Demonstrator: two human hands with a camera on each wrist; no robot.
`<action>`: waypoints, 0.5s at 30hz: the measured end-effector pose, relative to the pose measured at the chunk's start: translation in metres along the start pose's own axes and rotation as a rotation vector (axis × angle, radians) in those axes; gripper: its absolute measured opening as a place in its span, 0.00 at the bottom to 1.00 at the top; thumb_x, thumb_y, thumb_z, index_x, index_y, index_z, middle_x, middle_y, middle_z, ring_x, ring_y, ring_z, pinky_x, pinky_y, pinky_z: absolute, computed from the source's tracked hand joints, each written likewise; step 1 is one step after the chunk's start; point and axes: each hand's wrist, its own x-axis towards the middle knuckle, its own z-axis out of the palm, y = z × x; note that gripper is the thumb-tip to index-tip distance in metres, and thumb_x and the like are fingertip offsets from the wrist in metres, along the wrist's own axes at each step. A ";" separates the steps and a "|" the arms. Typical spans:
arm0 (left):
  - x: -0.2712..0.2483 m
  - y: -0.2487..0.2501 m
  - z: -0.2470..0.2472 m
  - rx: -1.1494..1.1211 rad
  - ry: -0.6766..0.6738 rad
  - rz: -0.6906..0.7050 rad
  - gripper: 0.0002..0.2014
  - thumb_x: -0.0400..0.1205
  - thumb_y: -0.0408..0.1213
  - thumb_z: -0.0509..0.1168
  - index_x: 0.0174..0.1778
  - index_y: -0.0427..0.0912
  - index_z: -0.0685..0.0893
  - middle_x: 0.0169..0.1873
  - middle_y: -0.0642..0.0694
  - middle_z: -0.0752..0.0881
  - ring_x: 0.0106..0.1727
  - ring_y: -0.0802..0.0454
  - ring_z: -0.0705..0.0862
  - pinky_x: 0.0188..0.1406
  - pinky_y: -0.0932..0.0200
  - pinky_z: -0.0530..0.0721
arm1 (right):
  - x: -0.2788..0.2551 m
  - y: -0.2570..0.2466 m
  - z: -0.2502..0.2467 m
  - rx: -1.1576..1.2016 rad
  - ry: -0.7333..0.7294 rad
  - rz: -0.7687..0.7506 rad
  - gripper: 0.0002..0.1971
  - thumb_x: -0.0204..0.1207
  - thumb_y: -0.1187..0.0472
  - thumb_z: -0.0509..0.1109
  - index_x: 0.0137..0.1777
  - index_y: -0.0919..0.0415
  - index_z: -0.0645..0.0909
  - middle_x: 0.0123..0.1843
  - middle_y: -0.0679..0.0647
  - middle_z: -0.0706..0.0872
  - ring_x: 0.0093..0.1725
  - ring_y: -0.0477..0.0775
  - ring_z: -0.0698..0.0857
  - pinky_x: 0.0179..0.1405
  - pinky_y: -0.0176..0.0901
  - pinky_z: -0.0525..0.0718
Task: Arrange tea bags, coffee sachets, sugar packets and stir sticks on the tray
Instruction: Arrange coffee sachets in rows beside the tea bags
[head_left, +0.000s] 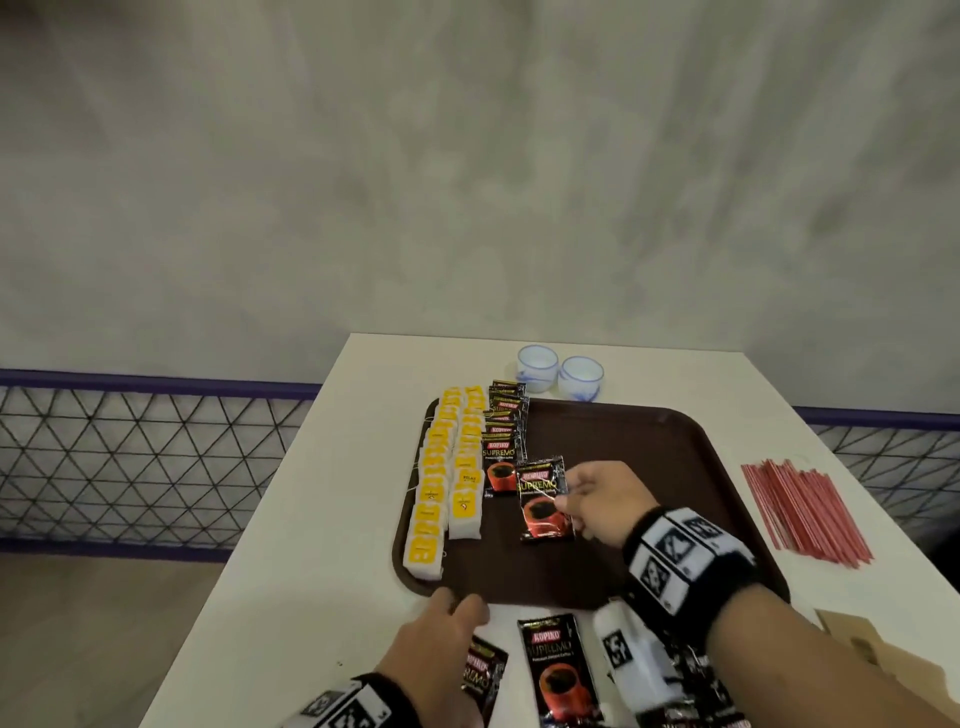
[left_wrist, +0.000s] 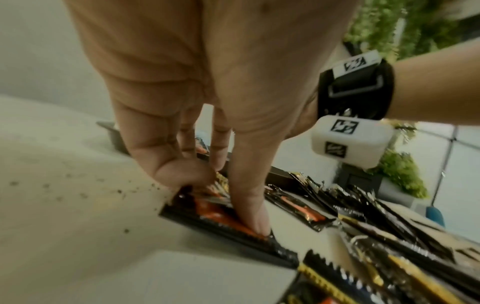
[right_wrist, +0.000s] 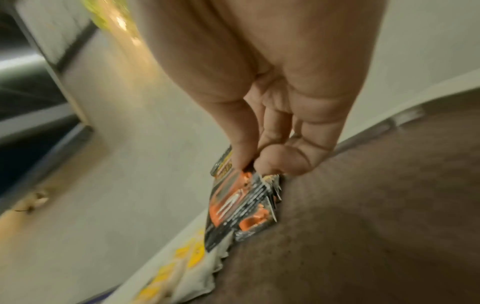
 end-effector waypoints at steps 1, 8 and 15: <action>0.001 -0.002 -0.001 -0.027 -0.005 0.029 0.23 0.74 0.38 0.69 0.63 0.53 0.70 0.56 0.51 0.71 0.61 0.47 0.79 0.64 0.56 0.77 | 0.014 -0.001 0.004 0.014 0.021 0.027 0.13 0.75 0.68 0.72 0.32 0.55 0.78 0.29 0.51 0.79 0.30 0.47 0.78 0.35 0.39 0.79; 0.004 -0.022 -0.051 -0.432 0.167 0.114 0.17 0.76 0.22 0.64 0.45 0.53 0.80 0.47 0.57 0.83 0.41 0.54 0.86 0.38 0.63 0.87 | 0.073 -0.008 0.033 0.040 0.045 0.157 0.13 0.71 0.67 0.77 0.31 0.54 0.77 0.30 0.51 0.80 0.32 0.49 0.79 0.36 0.39 0.79; 0.058 -0.024 -0.096 -0.524 0.390 0.051 0.15 0.78 0.25 0.66 0.48 0.54 0.78 0.48 0.55 0.79 0.34 0.52 0.85 0.31 0.68 0.82 | 0.090 -0.005 0.039 -0.012 0.005 0.211 0.12 0.70 0.63 0.77 0.30 0.53 0.77 0.35 0.54 0.84 0.40 0.55 0.84 0.52 0.49 0.87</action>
